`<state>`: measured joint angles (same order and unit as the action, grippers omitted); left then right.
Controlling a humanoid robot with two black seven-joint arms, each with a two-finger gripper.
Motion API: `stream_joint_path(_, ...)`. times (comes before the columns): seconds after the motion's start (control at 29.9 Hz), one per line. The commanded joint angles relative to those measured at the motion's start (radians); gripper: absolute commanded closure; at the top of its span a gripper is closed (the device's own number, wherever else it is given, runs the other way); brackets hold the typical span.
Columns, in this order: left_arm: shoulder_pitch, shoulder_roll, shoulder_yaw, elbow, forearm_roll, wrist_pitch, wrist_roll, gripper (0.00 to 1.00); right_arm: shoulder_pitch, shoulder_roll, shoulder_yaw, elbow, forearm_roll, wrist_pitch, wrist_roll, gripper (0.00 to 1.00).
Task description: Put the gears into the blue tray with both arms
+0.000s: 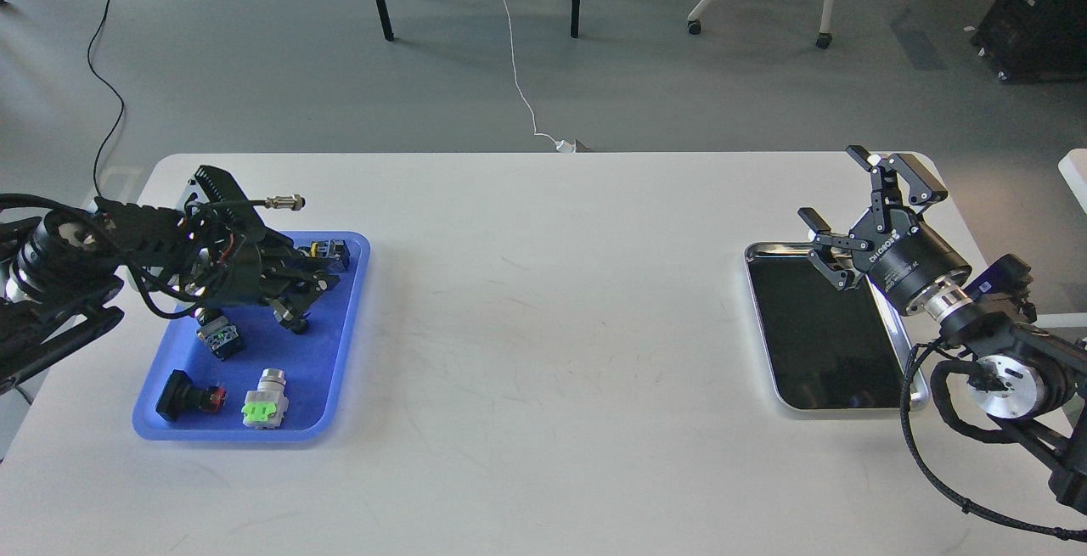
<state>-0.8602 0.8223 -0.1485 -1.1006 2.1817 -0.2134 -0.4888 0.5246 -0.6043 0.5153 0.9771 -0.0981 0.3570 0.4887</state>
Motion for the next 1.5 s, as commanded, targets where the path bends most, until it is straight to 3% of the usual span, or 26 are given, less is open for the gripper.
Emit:
stream_joint_path(0.0, 0.049, 0.063, -0.005, -0.056, 0.000, -0.001, 0.000, 0.84, 0.002, 0.004, 0.000, 0.000, 0.000, 0.000, 0.000, 0.05)
stream_joint_path(0.3, 0.156, 0.077, -0.068, -0.076, 0.000, -0.003, 0.000, 0.83, 0.000, 0.006, -0.001, 0.000, 0.000, -0.001, 0.000, 0.05)
stream_joint_path(0.77, 0.165, 0.029, -0.069, -0.035, 0.000, -0.008, 0.000, 0.80, -0.003, 0.006, -0.001, 0.000, 0.000, -0.001, 0.000, 0.05)
stream_joint_path(1.1, 0.162, 0.015, -0.075, -0.016, 0.000, -0.006, 0.000, 0.24, -0.003, 0.004, 0.000, 0.000, 0.000, -0.001, 0.000, 0.05)
stream_joint_path(1.34, 0.144, 0.026, -0.227, -0.054, 0.000, -0.017, 0.000, 0.10, -0.003, 0.003, 0.002, 0.002, 0.000, -0.001, 0.000, 0.05)
stream_joint_path(1.47, 0.122, 0.026, -0.267, -0.076, -0.248, -0.038, 0.000, 0.06, 0.000, 0.006, 0.000, 0.000, 0.000, -0.001, 0.000, 0.05)
